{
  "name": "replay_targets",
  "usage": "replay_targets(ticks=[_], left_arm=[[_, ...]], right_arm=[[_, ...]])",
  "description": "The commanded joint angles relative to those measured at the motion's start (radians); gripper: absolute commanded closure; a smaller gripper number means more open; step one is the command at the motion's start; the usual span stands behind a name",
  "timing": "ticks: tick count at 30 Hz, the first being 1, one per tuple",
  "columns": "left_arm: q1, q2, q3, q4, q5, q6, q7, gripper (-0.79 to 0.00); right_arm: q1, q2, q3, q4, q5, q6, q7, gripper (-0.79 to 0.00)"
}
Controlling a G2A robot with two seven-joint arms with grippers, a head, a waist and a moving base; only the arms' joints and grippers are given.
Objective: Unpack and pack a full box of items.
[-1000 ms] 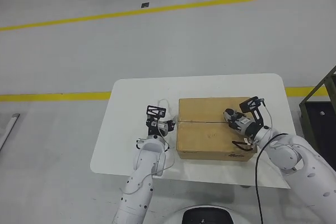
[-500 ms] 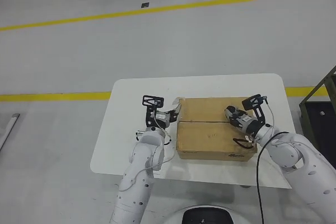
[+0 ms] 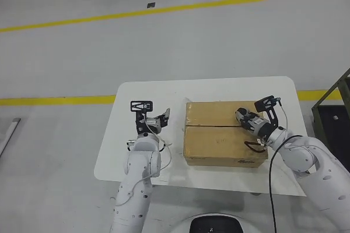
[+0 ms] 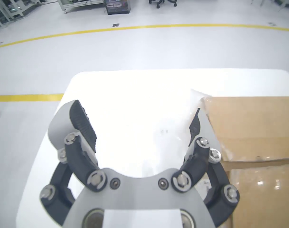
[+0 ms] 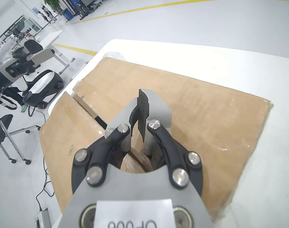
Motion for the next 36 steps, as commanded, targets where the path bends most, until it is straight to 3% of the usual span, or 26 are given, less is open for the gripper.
replay_targets(ticks=[1, 5, 13, 21, 30, 36], left_arm=[[0.011, 0.004, -0.006, 0.006, 0.058, -0.005, -0.061, -0.785], [0.053, 0.01, -0.018, 0.008, 0.065, -0.052, -0.129, -0.785], [0.122, 0.012, 0.012, 0.048, 0.066, -0.105, -0.021, -0.785], [0.077, 0.005, 0.048, 0.124, 0.024, -0.125, 0.108, -0.785], [0.022, -0.001, 0.076, 0.191, -0.017, -0.182, 0.15, -0.785], [-0.002, -0.01, 0.079, 0.201, -0.113, -0.164, 0.223, -0.785]], right_arm=[[0.002, -0.001, -0.001, 0.003, -0.002, -0.001, 0.002, 0.0], [0.006, -0.002, -0.004, 0.006, -0.005, -0.005, 0.003, 0.0], [0.007, -0.005, -0.011, 0.004, -0.008, -0.009, 0.004, 0.0], [0.002, -0.008, -0.015, -0.003, -0.016, -0.009, 0.007, 0.0], [-0.007, -0.008, -0.006, -0.015, -0.019, -0.007, 0.014, 0.0], [-0.014, -0.01, -0.01, -0.027, -0.021, -0.002, 0.015, 0.0]])
